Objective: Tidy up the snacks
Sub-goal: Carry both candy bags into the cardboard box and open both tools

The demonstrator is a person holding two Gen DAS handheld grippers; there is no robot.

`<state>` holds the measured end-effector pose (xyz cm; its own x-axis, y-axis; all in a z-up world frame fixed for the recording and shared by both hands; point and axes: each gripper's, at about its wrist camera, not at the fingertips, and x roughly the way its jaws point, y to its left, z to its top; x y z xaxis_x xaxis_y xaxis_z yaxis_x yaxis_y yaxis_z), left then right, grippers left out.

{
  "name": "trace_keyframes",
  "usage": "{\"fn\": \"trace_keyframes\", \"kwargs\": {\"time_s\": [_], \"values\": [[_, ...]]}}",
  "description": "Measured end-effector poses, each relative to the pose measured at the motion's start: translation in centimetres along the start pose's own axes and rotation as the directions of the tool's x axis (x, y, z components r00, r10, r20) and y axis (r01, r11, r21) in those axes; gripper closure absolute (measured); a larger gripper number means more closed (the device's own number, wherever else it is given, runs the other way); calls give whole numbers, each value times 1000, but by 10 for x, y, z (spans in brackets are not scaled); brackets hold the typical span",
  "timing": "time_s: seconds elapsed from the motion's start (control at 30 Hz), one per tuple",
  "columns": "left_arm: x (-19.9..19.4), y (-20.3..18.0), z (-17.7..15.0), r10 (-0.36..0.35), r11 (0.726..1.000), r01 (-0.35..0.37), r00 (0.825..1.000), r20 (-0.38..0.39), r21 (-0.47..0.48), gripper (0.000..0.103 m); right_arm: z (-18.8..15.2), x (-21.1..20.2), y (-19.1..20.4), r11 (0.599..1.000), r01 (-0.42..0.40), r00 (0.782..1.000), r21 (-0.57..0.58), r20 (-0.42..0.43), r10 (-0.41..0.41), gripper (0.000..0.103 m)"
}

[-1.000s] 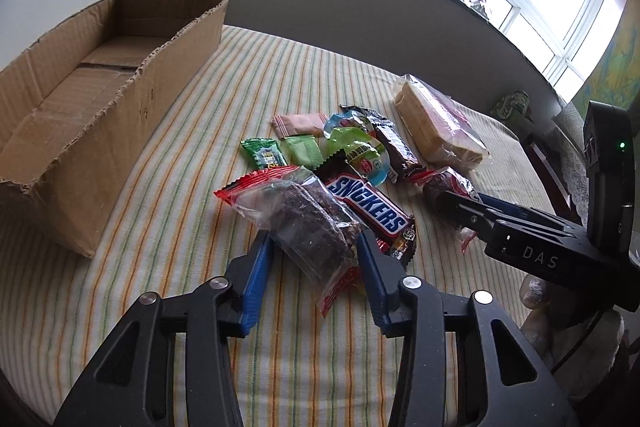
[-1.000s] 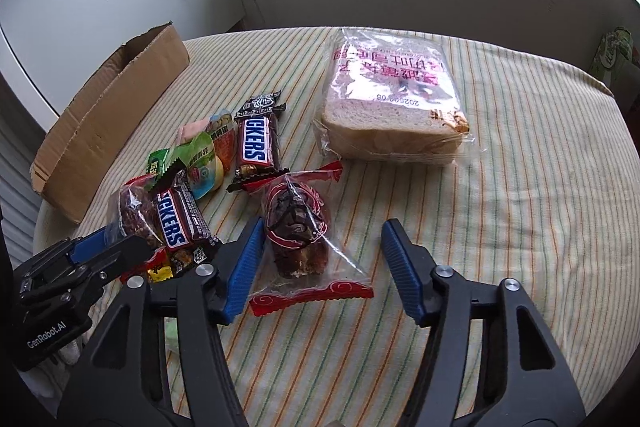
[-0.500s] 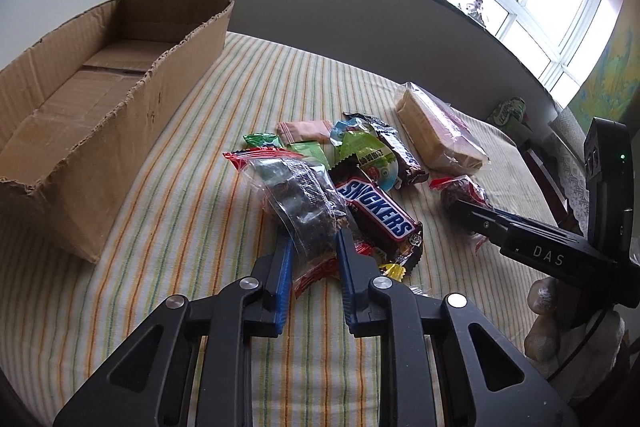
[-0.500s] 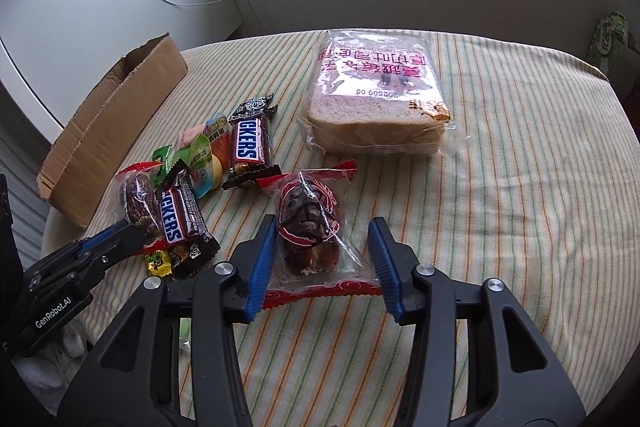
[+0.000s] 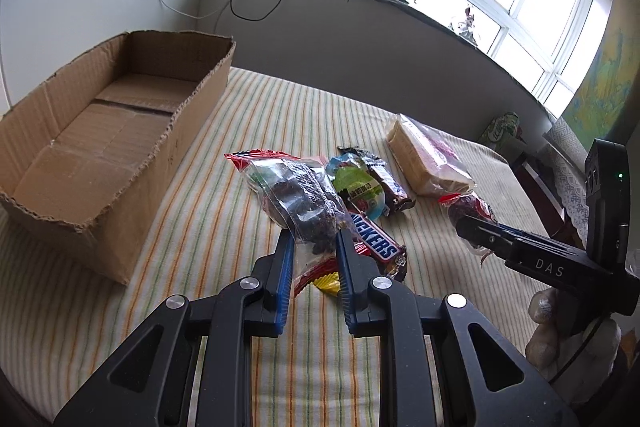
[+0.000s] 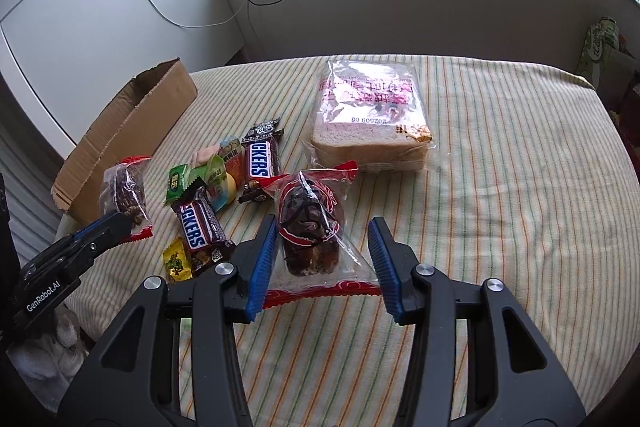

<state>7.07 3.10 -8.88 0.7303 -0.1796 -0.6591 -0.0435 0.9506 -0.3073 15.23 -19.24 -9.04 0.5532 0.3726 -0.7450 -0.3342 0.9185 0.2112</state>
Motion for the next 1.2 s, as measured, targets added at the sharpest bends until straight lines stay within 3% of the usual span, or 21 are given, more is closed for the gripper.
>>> {"fn": "trace_keyframes", "kwargs": {"time_s": [0.3,0.53,0.8,1.2], "values": [[-34,21,18,13,1000,-11,996,89,-23,84,16,-15,44,996,-43,998,-74,39,46,55],[-58,61,24,74,996,-64,986,148,-69,84,30,-5,95,984,-95,994,-147,35,102,55],[-68,100,27,146,984,-126,974,171,-123,84,43,16,148,963,-147,988,-227,13,154,55],[-70,136,29,197,973,-171,965,172,-156,84,52,41,207,934,-187,982,-304,-21,190,55]]}}
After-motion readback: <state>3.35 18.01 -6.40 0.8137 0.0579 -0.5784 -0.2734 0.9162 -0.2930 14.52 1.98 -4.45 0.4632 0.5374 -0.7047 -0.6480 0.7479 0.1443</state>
